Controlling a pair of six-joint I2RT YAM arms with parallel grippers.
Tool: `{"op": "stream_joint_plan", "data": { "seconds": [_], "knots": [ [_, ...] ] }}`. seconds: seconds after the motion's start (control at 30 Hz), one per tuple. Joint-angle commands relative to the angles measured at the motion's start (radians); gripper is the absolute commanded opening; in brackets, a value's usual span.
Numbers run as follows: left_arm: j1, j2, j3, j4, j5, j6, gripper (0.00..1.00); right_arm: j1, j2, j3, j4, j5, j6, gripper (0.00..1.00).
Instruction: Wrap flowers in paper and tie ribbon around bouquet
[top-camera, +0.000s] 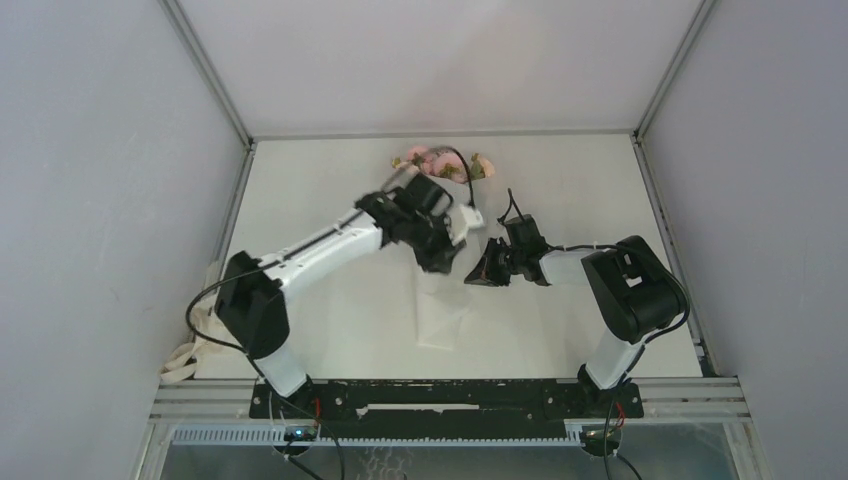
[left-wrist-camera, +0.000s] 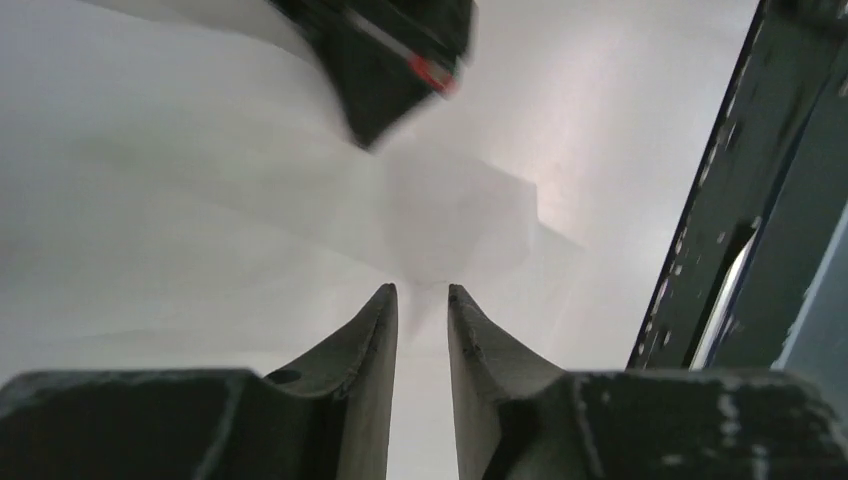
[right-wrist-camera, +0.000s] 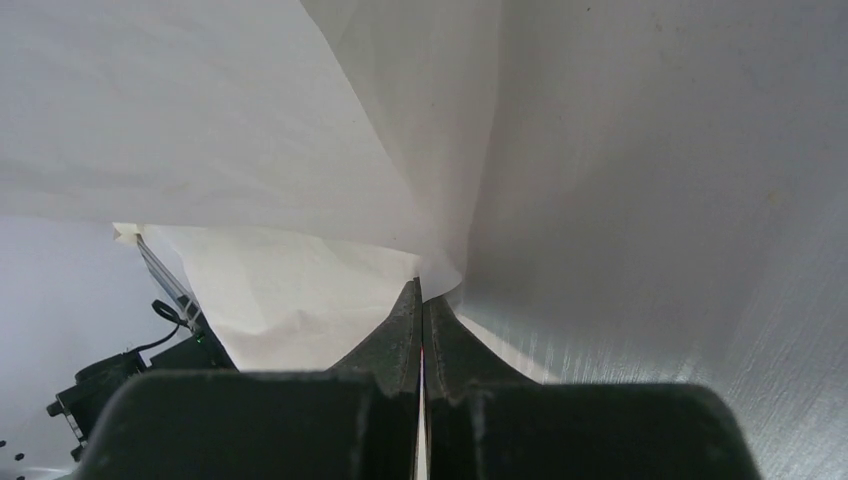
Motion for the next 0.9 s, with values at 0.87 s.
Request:
{"op": "stream_joint_plan", "data": {
  "seconds": [0.87],
  "knots": [
    [-0.309,0.149,-0.494,0.336,-0.394,0.319,0.58,-0.187,0.138,0.362,-0.115,0.003,-0.232,0.39]
  ]
}}
